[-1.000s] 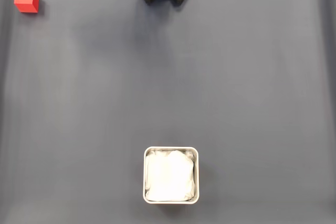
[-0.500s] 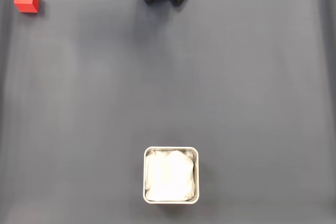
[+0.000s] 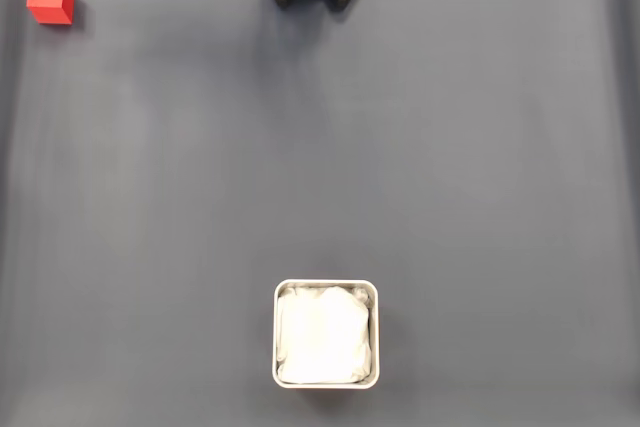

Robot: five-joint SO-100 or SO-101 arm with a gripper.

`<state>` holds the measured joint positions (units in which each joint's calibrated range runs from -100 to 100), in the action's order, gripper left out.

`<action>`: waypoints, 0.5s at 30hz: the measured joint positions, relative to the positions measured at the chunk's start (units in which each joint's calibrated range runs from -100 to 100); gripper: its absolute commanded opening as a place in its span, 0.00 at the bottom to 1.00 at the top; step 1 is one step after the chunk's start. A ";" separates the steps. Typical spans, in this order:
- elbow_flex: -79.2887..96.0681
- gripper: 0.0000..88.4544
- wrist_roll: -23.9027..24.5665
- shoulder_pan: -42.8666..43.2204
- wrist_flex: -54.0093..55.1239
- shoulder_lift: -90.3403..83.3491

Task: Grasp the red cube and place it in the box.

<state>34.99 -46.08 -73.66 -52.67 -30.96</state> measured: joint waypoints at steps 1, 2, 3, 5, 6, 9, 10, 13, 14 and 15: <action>0.18 0.24 0.00 -0.07 0.00 0.17; 0.63 0.24 -0.10 -0.22 0.40 0.43; 1.18 0.24 -0.24 -0.52 0.88 0.69; 2.26 0.25 -0.29 -0.82 1.99 0.87; 2.80 0.25 -0.39 -1.04 2.70 0.87; 4.43 0.26 -0.68 -1.78 4.46 0.96; 4.79 0.26 -0.83 -1.93 5.09 0.96; 6.69 0.28 -1.12 -2.37 7.00 1.48; 7.23 0.28 -1.32 -2.37 7.72 1.48; 8.05 0.28 -1.42 -2.37 8.59 1.48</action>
<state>43.04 -47.50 -76.04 -44.07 -29.48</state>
